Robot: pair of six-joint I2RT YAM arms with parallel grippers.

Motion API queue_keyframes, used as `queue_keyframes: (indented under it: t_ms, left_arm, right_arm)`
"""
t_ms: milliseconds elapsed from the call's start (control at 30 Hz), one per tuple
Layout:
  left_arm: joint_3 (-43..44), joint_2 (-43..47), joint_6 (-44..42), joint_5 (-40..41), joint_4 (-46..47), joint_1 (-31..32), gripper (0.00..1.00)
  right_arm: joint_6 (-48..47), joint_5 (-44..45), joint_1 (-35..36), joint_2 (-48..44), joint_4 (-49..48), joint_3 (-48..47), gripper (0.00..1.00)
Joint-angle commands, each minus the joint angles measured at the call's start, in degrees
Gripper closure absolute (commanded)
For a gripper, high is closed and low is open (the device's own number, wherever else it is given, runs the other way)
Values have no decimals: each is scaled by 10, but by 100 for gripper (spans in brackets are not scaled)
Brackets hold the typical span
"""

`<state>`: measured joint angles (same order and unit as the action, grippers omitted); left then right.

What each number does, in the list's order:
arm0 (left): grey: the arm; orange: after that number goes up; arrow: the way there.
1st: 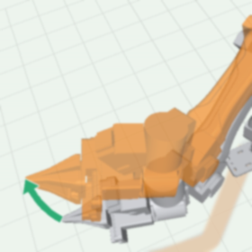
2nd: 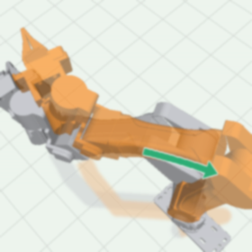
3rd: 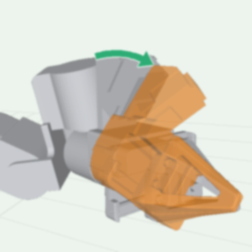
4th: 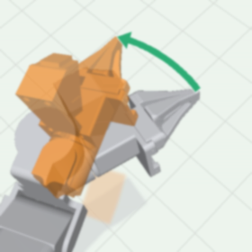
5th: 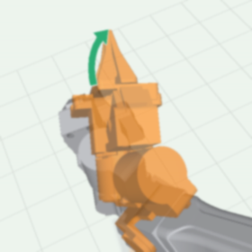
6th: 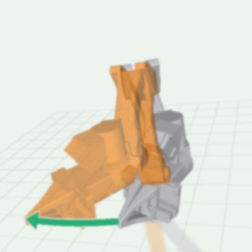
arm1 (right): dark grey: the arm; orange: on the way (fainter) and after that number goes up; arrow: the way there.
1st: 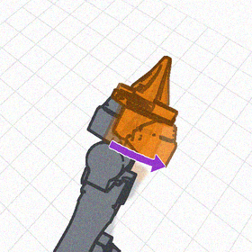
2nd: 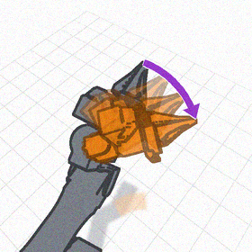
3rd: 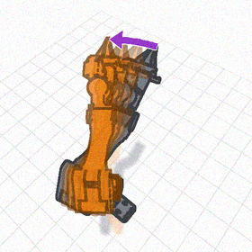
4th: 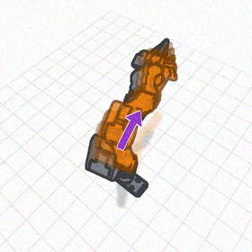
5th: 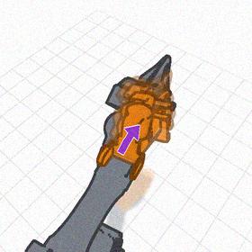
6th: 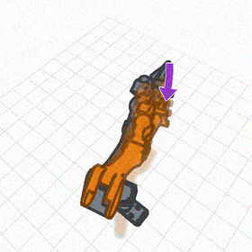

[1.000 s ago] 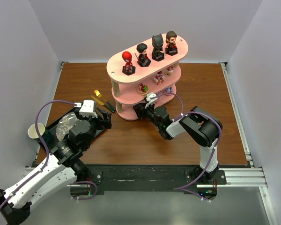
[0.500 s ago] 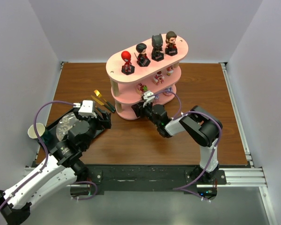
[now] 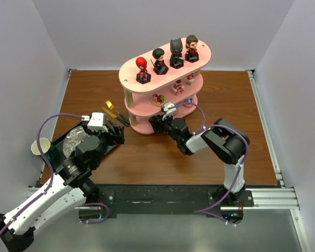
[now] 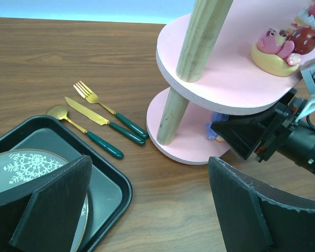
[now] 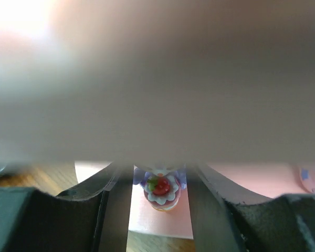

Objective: Place and organize the plastic toys onto the shelf

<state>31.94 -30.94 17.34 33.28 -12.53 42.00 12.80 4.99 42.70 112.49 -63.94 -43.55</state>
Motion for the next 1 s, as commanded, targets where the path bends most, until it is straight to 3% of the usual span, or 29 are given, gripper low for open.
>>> queue_keyframes:
  t_ms: [0, 267, 533, 967]
  left_arm:
    - [-8, 8, -8, 10, 14, -4, 3]
    - [-9, 6, -11, 8, 15, -4, 3]
    - [-8, 8, -11, 6, 15, -4, 3]
    - [-9, 9, -8, 5, 17, -4, 3]
  right_arm:
    - [22, 16, -2, 22, -77, 30, 76]
    - [13, 5, -2, 26, -62, 20, 65]
    - [14, 2, -2, 24, -73, 26, 41]
    - [10, -20, -2, -28, -80, 61, 19]
